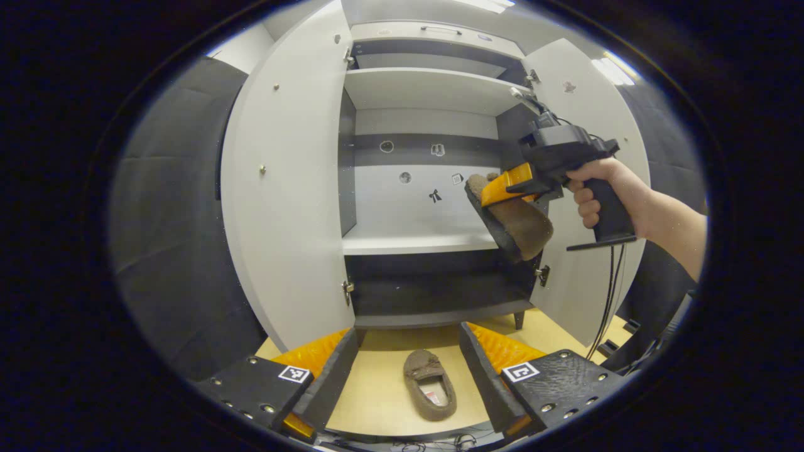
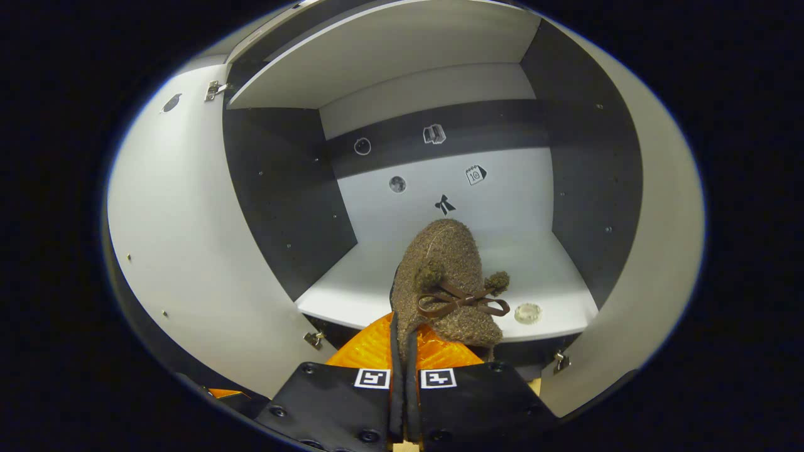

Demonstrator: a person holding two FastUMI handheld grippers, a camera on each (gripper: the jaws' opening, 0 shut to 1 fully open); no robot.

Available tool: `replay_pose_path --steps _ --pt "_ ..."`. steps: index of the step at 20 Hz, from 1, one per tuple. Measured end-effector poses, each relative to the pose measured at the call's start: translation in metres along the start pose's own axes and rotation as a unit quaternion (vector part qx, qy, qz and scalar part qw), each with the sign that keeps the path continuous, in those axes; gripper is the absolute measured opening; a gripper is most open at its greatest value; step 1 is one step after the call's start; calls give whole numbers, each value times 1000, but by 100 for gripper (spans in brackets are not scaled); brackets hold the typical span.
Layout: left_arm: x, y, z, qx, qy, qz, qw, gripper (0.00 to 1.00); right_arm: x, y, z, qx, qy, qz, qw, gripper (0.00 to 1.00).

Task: Grab one shoe with the right hand and put it into the shoe cabinet, grab the other shoe with the left hand and put it into the shoe cabinet; then close the right door with the right hand and the left door with the left hand.

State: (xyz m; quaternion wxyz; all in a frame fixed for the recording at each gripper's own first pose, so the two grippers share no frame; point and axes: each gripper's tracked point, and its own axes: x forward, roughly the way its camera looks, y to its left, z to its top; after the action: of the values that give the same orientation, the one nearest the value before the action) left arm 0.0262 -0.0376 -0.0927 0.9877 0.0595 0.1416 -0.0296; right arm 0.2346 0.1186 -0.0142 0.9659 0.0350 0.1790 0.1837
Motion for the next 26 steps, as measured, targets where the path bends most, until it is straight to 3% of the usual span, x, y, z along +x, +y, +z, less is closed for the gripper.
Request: replay_pose_path --steps 2,3,6,11,14,17,26 --pt "5 3 8 4 -4 7 1000 99 16 -4 16 6 -11 2 1000 4" --pt "7 4 9 3 -4 11 1000 94 24 -6 23 11 -17 3 1000 4" --pt "13 4 14 0 -3 24 1000 94 48 -20 48 21 -40 -2 999 4" --pt "20 4 19 4 -5 46 999 94 92 -57 82 -3 -75 -39 996 4" --pt "23 3 22 23 -5 54 998 94 110 -80 76 -14 -67 -71 995 4" --pt "25 2 20 23 -3 60 998 94 125 -88 62 -8 -54 -73 996 0" --pt "29 -5 -2 -32 31 84 995 95 131 -90 57 11 -74 -73 995 10"
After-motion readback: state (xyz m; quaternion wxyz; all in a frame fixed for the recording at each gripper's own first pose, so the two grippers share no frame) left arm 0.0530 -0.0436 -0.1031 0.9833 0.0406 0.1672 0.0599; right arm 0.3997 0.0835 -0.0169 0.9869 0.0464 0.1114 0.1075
